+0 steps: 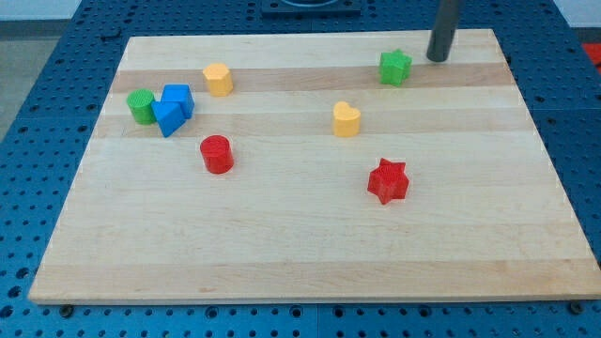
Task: Move the green star towards the yellow heart
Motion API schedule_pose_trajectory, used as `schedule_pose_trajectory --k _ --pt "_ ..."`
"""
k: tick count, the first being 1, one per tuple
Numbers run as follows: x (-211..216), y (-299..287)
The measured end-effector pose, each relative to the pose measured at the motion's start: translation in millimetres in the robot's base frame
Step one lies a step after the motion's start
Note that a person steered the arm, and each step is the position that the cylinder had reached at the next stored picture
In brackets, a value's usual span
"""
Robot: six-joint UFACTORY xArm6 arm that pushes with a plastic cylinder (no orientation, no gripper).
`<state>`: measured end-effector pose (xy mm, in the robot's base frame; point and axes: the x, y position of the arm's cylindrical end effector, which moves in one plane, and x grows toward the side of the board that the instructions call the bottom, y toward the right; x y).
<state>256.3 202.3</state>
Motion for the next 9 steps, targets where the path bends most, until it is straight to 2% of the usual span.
schedule_pose_trajectory --k 1,5,7,9 --pt "10.1 0.9" --pt "29.5 -92.0" --pt "43.1 -82.6" --pt "43.1 -109.4"
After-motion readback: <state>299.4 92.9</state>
